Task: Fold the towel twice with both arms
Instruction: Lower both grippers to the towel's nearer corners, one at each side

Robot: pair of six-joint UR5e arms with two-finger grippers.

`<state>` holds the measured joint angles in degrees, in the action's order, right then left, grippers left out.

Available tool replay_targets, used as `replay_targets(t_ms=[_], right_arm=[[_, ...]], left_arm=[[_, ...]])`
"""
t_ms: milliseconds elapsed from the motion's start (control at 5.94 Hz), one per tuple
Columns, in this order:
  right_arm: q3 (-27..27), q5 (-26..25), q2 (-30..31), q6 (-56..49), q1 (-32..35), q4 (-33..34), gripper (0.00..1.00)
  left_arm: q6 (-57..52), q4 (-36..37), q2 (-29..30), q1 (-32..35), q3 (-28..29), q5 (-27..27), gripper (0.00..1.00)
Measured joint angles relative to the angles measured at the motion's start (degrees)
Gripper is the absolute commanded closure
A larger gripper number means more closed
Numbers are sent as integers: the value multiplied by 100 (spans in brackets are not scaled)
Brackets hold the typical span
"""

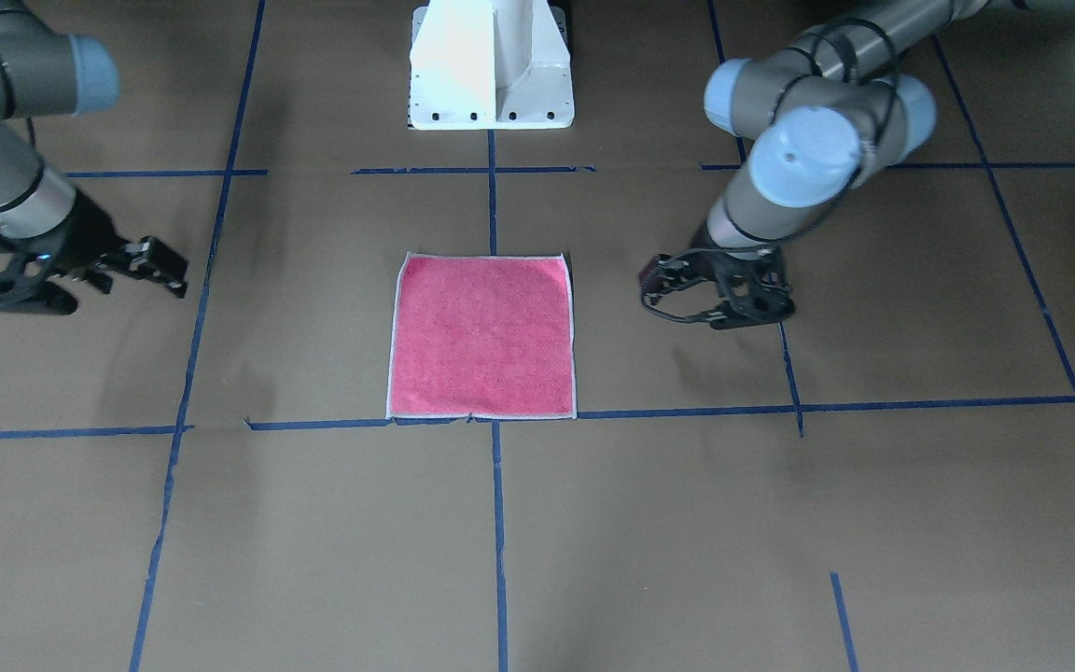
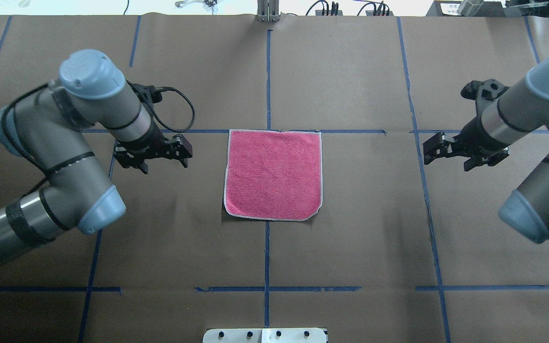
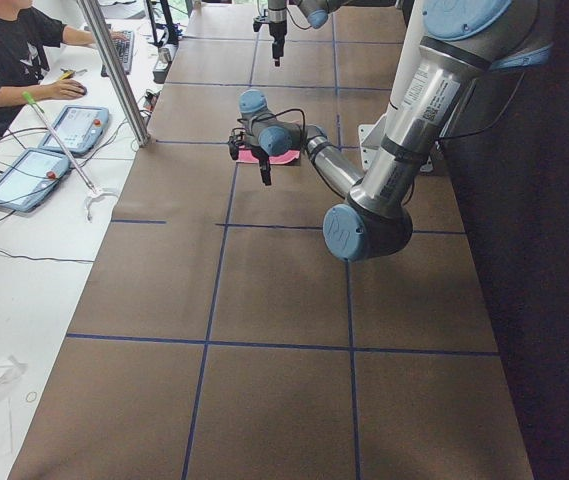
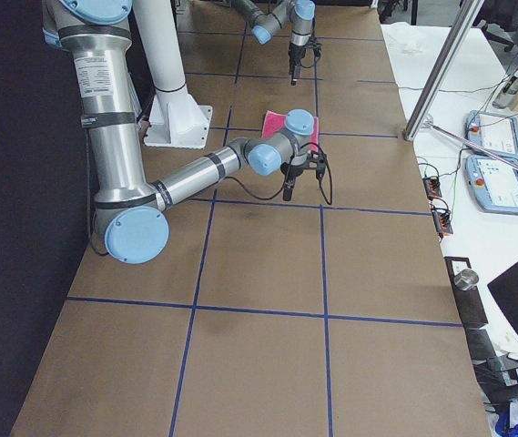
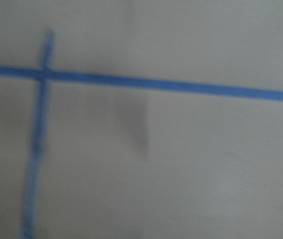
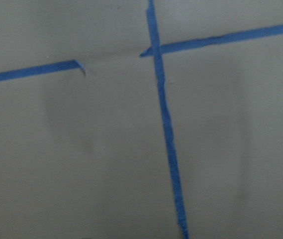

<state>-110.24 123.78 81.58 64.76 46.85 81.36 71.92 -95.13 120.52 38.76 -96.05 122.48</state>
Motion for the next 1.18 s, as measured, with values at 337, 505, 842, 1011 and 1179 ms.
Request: replay_targets(t_ms=[337, 505, 842, 1011, 1179], right_arm=[[-369, -967, -564, 1228, -1146, 687, 0], [-397, -1282, -924, 1458, -1463, 1129, 0], [-274, -1454, -1357, 1809, -1752, 1365, 0], [-134, -1466, -1528, 1804, -1791, 1362, 0], [32, -1473, -1705, 1719, -1805, 1358, 0]], left_arm=[[1213, 99, 412, -642, -18, -434, 0], [1675, 372, 655, -856, -14, -618, 0], [2225, 760, 970, -1102, 26, -894, 0], [2075, 777, 990, -1155, 52, -922, 0], [1790, 781, 988, -1174, 70, -927, 0]])
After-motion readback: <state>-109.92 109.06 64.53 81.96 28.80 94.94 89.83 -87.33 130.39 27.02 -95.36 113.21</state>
